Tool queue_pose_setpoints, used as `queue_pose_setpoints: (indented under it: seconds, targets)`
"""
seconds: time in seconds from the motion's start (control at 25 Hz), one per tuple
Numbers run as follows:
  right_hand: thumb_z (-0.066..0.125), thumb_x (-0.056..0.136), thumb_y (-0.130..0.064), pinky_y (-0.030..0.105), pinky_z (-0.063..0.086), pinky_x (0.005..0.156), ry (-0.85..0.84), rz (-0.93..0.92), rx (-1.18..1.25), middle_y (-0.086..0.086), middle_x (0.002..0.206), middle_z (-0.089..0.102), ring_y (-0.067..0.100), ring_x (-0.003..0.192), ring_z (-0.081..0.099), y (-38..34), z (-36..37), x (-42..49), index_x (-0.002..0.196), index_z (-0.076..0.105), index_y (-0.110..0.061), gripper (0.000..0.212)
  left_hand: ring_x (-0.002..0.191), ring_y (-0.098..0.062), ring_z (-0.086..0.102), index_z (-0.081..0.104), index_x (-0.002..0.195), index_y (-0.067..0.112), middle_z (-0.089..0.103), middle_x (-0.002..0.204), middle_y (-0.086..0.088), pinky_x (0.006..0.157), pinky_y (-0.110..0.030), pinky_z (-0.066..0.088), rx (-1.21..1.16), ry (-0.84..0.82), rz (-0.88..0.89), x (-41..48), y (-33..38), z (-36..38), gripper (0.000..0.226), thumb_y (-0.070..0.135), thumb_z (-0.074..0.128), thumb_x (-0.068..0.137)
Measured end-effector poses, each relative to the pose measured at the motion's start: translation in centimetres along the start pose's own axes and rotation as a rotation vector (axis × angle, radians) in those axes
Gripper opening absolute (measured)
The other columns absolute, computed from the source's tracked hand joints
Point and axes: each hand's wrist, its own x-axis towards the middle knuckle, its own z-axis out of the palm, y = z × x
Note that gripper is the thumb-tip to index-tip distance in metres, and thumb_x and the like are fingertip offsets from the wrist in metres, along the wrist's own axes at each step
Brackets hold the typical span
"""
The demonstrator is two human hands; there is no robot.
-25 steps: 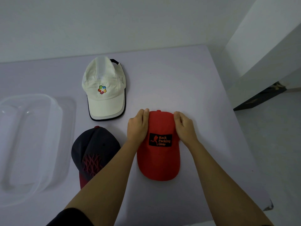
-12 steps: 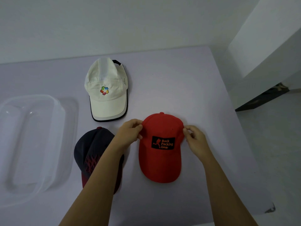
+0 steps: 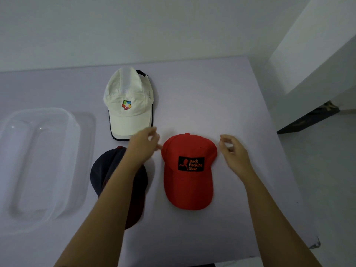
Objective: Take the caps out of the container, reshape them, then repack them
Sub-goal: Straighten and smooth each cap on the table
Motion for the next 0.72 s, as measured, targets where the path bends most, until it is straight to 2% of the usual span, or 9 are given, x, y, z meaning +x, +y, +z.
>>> queue_pose_setpoints:
  seconds: [0.08,0.16,0.2,0.32,0.44,0.52,0.56,0.64,0.72]
  targets:
    - [0.052,0.093,-0.029,0.005,0.041,0.067,0.088,-0.060,0.017,-0.008,0.109,0.059,-0.001,0.081,0.055,-3.1,-1.2,0.5,0.115,0.059,-0.022,0.024,0.076,-0.010,0.066,0.051,0.132,0.010,0.064,0.109,-0.003,0.071,-0.020,0.049,0.046,0.109,0.046,0.5,1.7,-2.8,0.036,0.019,0.044,0.097]
    - [0.050,0.095,-0.028,0.000,0.040,0.068,0.096,-0.174,0.026,-0.007,0.108,0.060,-0.004,0.084,0.055,-7.3,-1.3,0.9,0.115,0.060,-0.019,0.025,0.079,-0.008,0.065,0.054,0.129,0.013,0.067,0.110,-0.002,0.066,-0.018,0.047,0.072,0.167,0.074,0.9,2.9,-5.7,0.035,0.021,0.044,0.096]
    - [0.049,0.095,-0.028,-0.001,0.040,0.069,0.075,-0.233,0.024,-0.008,0.107,0.060,-0.004,0.085,0.055,-9.4,-0.8,1.1,0.115,0.060,-0.019,0.024,0.085,-0.011,0.066,0.056,0.128,0.015,0.068,0.112,-0.002,0.068,-0.020,0.048,0.090,0.174,0.094,1.2,3.2,-6.9,0.035,0.022,0.045,0.096]
    - [0.048,0.095,-0.029,0.005,0.041,0.078,-0.048,-0.371,0.005,-0.010,0.109,0.061,-0.001,0.092,0.056,-14.8,2.8,1.2,0.115,0.061,-0.020,0.025,0.110,-0.015,0.060,0.056,0.129,0.015,0.064,0.124,-0.001,0.081,-0.019,0.039,0.217,0.197,0.137,1.7,3.1,-9.8,0.035,0.021,0.048,0.095]
    - [0.047,0.096,-0.031,0.009,0.040,0.080,-0.229,-0.393,-0.050,-0.005,0.114,0.062,0.004,0.097,0.056,-17.6,8.1,1.6,0.118,0.060,-0.017,0.029,0.114,-0.018,0.057,0.057,0.127,0.014,0.061,0.128,-0.003,0.087,-0.017,0.032,0.311,0.207,0.128,3.0,1.2,-12.2,0.033,0.018,0.047,0.096]
    - [0.048,0.095,-0.031,0.017,0.042,0.087,-0.331,-0.341,-0.179,0.003,0.126,0.058,0.011,0.108,0.054,-17.7,11.7,2.6,0.127,0.053,-0.012,0.037,0.107,-0.021,0.057,0.059,0.118,0.015,0.062,0.117,-0.009,0.088,-0.021,0.035,0.418,0.172,0.130,4.5,-0.9,-13.1,0.027,0.018,0.046,0.095]
    - [0.052,0.093,-0.027,0.024,0.041,0.094,-0.386,-0.305,-0.293,0.008,0.134,0.052,0.017,0.116,0.051,-17.5,13.5,3.3,0.133,0.046,-0.010,0.044,0.109,-0.022,0.056,0.058,0.122,0.014,0.062,0.121,-0.010,0.092,-0.024,0.037,0.462,0.135,0.141,5.3,-2.2,-13.3,0.029,0.018,0.048,0.095]
    - [0.059,0.085,-0.014,0.032,0.039,0.101,-0.520,-0.204,-0.523,0.014,0.143,0.037,0.027,0.125,0.042,-16.4,16.4,4.2,0.140,0.031,-0.008,0.063,0.125,-0.024,0.049,0.050,0.134,0.014,0.052,0.138,-0.010,0.104,-0.029,0.034,0.508,-0.017,0.153,6.9,-4.5,-13.3,0.042,0.014,0.052,0.092]
    - [0.064,0.077,-0.006,0.036,0.039,0.104,-0.598,-0.140,-0.674,0.015,0.149,0.021,0.030,0.129,0.036,-14.8,18.4,4.7,0.146,0.014,-0.008,0.085,0.138,-0.026,0.032,0.036,0.143,0.013,0.031,0.153,-0.009,0.112,-0.033,0.027,0.591,-0.193,0.167,8.3,-6.1,-12.9,0.060,0.007,0.055,0.087]
